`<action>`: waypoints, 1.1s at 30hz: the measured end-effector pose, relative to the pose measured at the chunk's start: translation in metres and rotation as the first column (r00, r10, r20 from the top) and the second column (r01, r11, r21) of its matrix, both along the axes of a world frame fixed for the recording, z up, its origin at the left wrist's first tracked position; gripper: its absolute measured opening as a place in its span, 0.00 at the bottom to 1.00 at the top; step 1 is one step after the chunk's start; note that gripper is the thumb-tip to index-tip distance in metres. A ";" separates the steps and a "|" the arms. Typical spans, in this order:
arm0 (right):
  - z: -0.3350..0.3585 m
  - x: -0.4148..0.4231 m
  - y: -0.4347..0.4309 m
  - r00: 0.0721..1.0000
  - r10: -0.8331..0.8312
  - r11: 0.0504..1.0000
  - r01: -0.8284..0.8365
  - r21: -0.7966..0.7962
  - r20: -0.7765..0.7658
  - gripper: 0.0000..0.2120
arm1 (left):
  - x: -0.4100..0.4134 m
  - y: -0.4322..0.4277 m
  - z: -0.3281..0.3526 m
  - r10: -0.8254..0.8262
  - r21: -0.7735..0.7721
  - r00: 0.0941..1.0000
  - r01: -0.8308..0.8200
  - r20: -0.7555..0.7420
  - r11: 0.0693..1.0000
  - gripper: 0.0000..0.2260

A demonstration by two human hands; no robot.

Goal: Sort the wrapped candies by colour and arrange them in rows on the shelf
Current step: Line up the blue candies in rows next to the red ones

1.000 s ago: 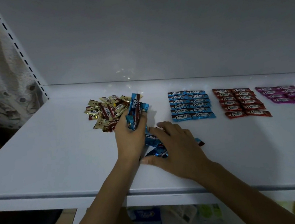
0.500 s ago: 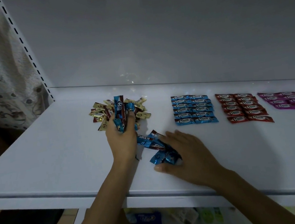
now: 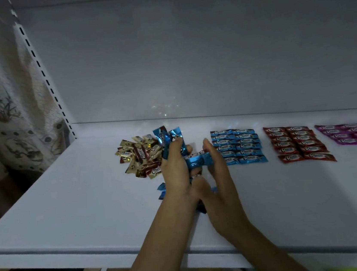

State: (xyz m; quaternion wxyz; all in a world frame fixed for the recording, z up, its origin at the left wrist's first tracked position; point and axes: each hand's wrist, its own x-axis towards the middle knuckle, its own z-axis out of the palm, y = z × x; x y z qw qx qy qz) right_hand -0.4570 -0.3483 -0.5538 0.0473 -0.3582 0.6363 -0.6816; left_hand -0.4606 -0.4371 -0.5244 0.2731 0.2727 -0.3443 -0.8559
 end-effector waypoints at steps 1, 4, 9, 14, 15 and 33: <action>0.005 0.002 -0.004 0.994 -0.067 0.994 0.074 -0.082 0.082 0.29 | -0.005 0.009 0.001 -0.076 0.075 0.997 0.078 -0.027 0.994 0.12; 0.021 -0.011 -0.009 0.917 -0.239 0.928 0.312 -0.201 0.319 0.16 | -0.014 0.029 0.003 -0.216 0.078 0.976 0.218 -0.033 0.973 0.18; 0.031 -0.032 -0.015 0.851 -0.306 0.894 0.411 -0.177 0.427 0.09 | -0.025 0.034 0.008 -0.205 0.016 0.979 0.205 -0.020 0.979 0.15; 0.033 -0.033 -0.012 0.747 -0.103 0.855 0.404 -0.326 0.657 0.11 | -0.026 0.032 0.010 -0.222 0.183 0.974 0.228 -0.054 0.956 0.18; 0.029 -0.035 -0.011 0.704 -0.042 0.843 0.406 -0.353 0.709 0.10 | -0.028 0.032 0.007 -0.201 0.175 0.979 0.205 -0.041 0.963 0.17; -0.028 -0.071 0.088 0.883 -0.324 0.856 0.426 0.292 -0.341 0.09 | -0.001 0.016 -0.032 -0.025 -0.558 1.000 0.028 0.012 0.830 0.10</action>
